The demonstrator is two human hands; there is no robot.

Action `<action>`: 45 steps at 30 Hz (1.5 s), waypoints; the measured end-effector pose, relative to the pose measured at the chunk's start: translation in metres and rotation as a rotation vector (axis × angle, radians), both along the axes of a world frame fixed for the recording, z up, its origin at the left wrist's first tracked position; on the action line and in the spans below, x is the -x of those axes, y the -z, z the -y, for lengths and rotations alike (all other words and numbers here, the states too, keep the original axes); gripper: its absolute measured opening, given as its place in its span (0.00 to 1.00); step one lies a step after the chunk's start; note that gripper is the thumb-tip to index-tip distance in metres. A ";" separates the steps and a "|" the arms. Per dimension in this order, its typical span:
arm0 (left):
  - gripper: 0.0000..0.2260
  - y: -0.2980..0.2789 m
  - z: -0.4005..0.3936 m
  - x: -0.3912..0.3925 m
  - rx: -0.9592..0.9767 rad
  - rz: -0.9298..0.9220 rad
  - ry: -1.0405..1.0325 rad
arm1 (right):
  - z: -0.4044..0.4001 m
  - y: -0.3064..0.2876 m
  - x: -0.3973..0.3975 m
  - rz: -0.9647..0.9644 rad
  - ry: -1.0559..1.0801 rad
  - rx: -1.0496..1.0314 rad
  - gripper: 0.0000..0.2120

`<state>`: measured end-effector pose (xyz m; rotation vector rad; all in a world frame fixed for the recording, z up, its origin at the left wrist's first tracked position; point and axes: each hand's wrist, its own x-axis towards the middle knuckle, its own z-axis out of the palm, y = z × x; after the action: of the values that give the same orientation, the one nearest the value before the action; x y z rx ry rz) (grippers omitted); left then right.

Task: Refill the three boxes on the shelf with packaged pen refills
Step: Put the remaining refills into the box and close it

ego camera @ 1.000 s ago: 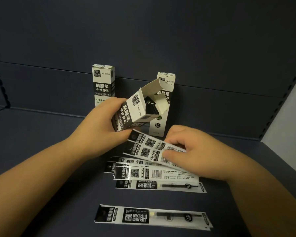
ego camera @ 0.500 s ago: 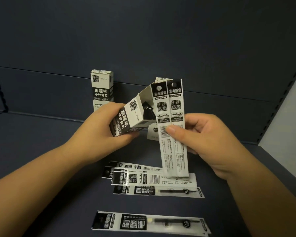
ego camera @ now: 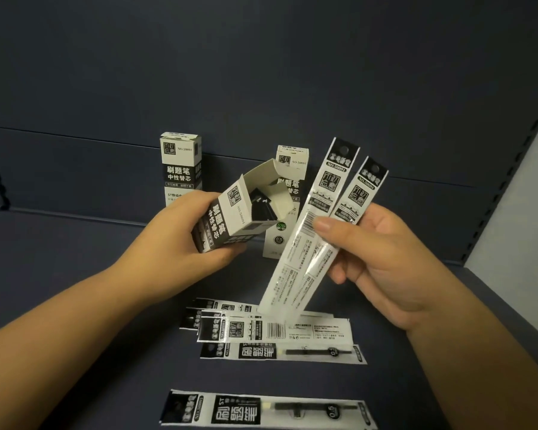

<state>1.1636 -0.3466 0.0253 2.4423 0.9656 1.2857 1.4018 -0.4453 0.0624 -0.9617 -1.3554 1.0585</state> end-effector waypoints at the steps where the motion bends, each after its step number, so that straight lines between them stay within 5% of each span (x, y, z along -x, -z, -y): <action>1: 0.20 0.000 0.000 0.000 -0.002 0.000 -0.002 | 0.000 0.000 0.000 -0.005 -0.007 -0.007 0.15; 21: 0.22 0.001 0.002 -0.001 -0.016 -0.086 0.014 | -0.001 -0.003 0.010 -0.446 0.332 -0.128 0.06; 31: 0.20 0.003 0.002 -0.003 -0.033 -0.126 0.022 | 0.000 0.004 0.021 -0.384 0.435 -0.178 0.10; 45: 0.22 0.006 0.004 -0.008 -0.049 -0.137 0.034 | 0.001 0.021 0.035 0.020 0.400 -0.102 0.02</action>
<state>1.1714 -0.3504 0.0191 2.6014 0.9312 1.1570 1.3664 -0.4462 0.0418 -1.1120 -1.1574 0.6718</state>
